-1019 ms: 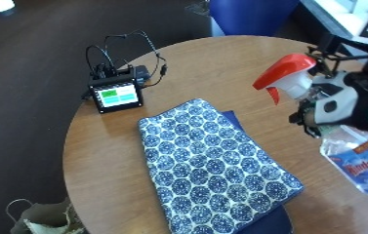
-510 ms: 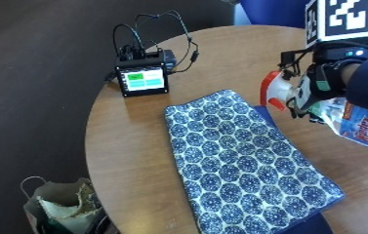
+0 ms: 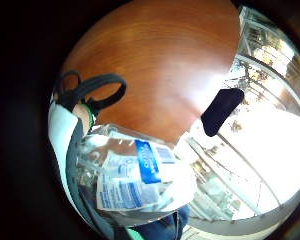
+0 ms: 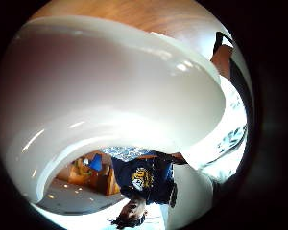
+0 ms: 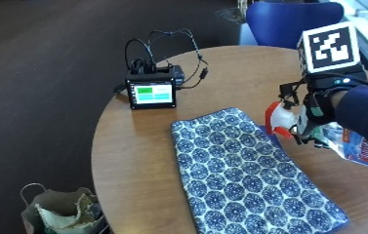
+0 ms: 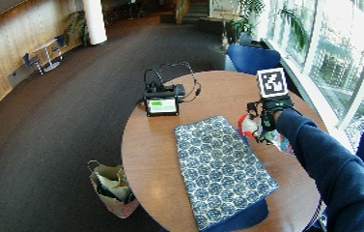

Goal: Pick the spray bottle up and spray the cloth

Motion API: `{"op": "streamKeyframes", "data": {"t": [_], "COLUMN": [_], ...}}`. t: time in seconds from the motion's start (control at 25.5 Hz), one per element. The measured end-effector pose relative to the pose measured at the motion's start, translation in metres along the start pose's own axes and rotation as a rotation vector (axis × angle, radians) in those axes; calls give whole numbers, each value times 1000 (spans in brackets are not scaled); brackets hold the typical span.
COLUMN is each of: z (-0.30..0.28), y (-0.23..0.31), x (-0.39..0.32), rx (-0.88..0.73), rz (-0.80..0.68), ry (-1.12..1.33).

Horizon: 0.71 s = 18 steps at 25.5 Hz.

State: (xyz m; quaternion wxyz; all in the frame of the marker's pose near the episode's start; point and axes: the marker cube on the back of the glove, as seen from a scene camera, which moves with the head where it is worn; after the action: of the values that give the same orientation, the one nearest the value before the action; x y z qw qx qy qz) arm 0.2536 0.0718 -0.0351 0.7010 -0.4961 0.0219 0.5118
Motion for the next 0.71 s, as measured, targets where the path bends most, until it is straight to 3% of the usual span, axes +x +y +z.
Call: {"op": "streamKeyframes", "data": {"t": [0.35,0.71], "z": [8,-19], "y": [17,86], "x": [17,35], "rx": [121,578], "rz": [-188,-631], "ry": [-301,-981]}}
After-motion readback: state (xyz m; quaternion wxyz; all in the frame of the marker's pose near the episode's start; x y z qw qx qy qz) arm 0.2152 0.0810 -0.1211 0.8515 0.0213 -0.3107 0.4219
